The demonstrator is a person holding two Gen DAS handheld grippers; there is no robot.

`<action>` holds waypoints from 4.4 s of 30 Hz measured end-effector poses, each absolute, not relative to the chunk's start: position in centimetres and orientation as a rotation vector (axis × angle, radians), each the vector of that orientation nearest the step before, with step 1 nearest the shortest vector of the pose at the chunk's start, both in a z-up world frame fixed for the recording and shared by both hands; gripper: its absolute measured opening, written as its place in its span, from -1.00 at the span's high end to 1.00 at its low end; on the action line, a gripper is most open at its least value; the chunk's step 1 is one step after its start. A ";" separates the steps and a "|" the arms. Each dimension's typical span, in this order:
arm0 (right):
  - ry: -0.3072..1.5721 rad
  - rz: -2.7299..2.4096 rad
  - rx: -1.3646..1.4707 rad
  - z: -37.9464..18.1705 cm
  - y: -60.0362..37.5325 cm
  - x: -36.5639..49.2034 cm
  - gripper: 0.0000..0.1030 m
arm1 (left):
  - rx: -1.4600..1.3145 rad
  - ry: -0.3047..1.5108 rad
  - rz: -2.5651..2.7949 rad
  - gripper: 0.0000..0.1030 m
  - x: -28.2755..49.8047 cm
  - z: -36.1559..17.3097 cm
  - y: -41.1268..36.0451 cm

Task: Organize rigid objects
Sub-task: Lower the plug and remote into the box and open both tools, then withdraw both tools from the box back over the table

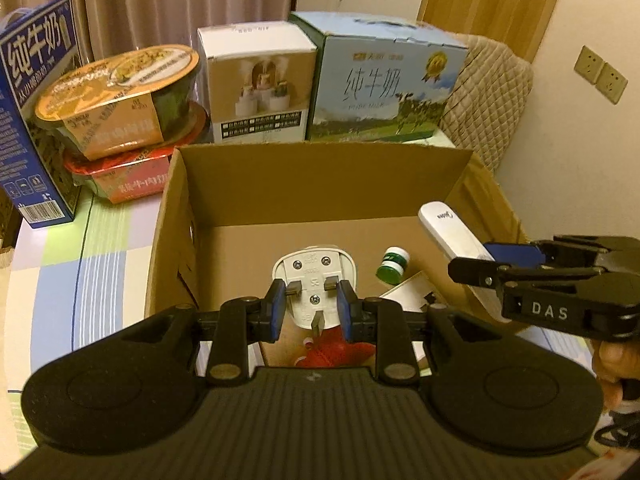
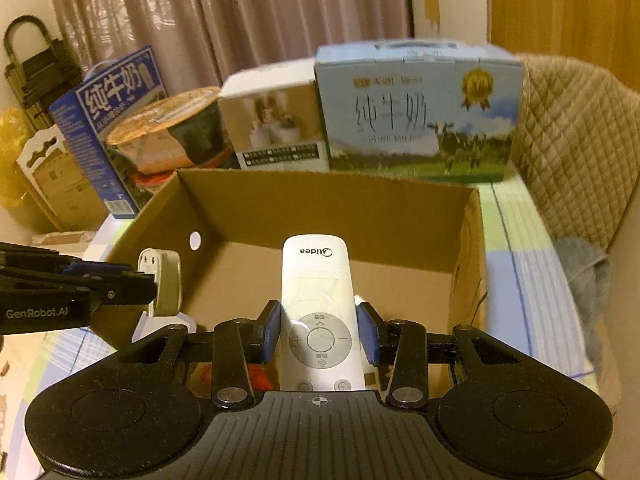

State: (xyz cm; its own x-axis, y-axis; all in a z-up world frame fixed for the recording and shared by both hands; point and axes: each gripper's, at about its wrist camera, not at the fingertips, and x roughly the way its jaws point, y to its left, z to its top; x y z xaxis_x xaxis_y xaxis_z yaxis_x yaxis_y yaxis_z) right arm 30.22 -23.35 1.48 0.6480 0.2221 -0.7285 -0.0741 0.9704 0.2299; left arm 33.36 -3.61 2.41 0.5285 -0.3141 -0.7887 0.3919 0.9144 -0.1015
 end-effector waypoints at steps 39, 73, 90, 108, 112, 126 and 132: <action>0.901 0.165 0.201 -1.1 -23.4 31.4 0.26 | 0.124 0.984 -0.401 0.48 35.8 -1.3 -4.9; 0.758 0.175 0.261 1.8 -24.6 30.2 -0.01 | 0.078 0.922 -0.377 0.35 33.5 1.1 -3.0; 0.716 0.095 0.256 5.0 -26.2 16.8 -0.16 | -0.001 0.809 -0.293 -0.52 21.1 6.1 -1.4; 0.701 0.050 0.096 3.6 -24.5 -0.5 -0.63 | -0.004 0.796 -0.272 -0.98 4.8 4.9 -2.6; 0.696 0.041 0.109 3.3 -24.7 -2.0 -0.65 | 0.004 0.794 -0.287 -0.98 2.8 4.7 -2.6; 0.703 0.002 0.163 4.0 -26.9 -3.4 -0.66 | 0.045 0.782 -0.269 -0.98 1.2 3.0 -2.4; 0.713 0.001 0.169 3.7 -27.1 -3.5 -0.66 | 0.063 0.790 -0.277 -0.98 1.2 3.0 -2.7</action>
State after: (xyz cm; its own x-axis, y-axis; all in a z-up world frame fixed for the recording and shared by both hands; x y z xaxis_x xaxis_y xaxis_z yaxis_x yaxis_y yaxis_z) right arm -3.50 -27.14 3.72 0.7572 0.0588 -0.6505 0.0561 0.9864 0.1544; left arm 1.20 -2.74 2.96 0.6697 -0.2216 -0.7088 0.2687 0.9621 -0.0468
